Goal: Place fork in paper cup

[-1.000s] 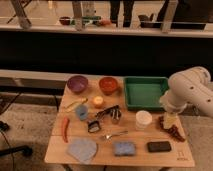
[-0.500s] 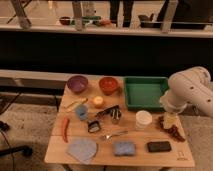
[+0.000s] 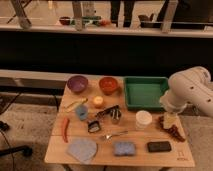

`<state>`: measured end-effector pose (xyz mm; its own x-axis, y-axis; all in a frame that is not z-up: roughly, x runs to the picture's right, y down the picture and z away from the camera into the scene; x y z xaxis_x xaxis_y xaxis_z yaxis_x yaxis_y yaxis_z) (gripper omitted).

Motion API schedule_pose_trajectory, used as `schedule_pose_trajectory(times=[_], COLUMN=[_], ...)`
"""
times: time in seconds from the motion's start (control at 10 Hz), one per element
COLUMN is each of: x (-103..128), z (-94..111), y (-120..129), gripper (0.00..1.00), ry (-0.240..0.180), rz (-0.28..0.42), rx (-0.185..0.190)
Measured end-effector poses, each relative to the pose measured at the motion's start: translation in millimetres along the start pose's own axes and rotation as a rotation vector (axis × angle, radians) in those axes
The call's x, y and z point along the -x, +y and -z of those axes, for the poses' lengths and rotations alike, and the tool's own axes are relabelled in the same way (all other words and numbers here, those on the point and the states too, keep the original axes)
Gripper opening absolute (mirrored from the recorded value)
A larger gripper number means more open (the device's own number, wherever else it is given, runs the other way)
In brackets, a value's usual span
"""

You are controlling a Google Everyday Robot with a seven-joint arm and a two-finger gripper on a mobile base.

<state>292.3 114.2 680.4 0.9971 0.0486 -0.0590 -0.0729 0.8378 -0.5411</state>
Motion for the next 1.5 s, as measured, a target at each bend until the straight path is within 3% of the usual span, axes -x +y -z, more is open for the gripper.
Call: schedule_pose_trajectory(times=[0.5,0.8,1.2,1.5], x=[33.4,62.5,115.8,123.9], z=[6.6,14.1,22.6,23.1], y=[-3.2,-1.9,22.3,27.4], gripper=[0.8,0.8,0.8,0.8], ry=[-0.057,-0.129,-0.222,-0.235], rz=[0.026,0.042,0.08,0.089], rx=[-0.013,-0.018,-0.034,-0.03])
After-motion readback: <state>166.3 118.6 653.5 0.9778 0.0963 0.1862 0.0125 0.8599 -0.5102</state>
